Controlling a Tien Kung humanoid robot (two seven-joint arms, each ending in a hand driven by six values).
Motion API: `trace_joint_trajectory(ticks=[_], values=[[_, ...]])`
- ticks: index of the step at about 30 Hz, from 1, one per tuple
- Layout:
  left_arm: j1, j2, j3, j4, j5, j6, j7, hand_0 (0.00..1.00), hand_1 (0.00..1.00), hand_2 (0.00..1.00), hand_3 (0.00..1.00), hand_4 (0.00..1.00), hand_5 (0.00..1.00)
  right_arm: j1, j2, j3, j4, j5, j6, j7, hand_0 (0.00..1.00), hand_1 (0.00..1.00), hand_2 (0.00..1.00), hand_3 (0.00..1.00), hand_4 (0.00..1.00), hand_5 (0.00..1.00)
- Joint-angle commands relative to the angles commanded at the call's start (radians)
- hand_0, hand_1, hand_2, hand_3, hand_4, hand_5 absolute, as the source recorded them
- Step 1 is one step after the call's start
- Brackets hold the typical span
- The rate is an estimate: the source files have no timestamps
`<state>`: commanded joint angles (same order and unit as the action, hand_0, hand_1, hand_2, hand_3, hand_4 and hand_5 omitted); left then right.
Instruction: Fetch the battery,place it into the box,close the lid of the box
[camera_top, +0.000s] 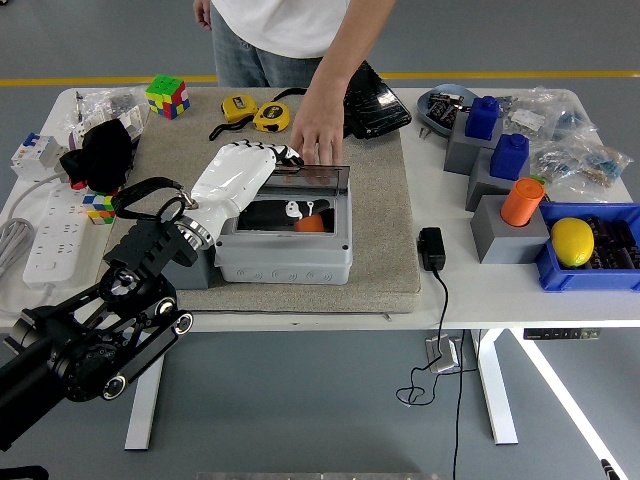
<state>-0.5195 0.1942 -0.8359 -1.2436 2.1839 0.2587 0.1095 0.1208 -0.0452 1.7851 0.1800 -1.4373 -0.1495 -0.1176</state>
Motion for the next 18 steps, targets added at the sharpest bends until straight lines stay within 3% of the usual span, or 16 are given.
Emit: trace_joint_trajectory(ticks=[5,12,18], values=[[0.002,0.027,0.013,-0.021,-0.002,-0.005,0.005,0.658,0.659,0.674,0.690,0.998,0.998,-0.001,-0.003,0.010,0.000,-0.007,0.000,-0.002,0.823,0.788,0.764,0.797,0.998,0.998],[0.009,0.091,0.052,-0.050,-0.019,-0.017,0.010,0.672,0.662,0.676,0.688,0.998,0.998,-0.002,-0.008,0.014,0.000,-0.011,-0.001,-0.001,0.823,0.788,0.764,0.796,0.998,0.998],[0.014,0.119,0.069,-0.064,-0.026,-0.022,0.012,0.673,0.663,0.671,0.687,0.998,0.998,-0.003,-0.009,0.015,0.000,-0.012,-0.002,-0.001,0.823,0.788,0.764,0.796,0.998,0.998]])
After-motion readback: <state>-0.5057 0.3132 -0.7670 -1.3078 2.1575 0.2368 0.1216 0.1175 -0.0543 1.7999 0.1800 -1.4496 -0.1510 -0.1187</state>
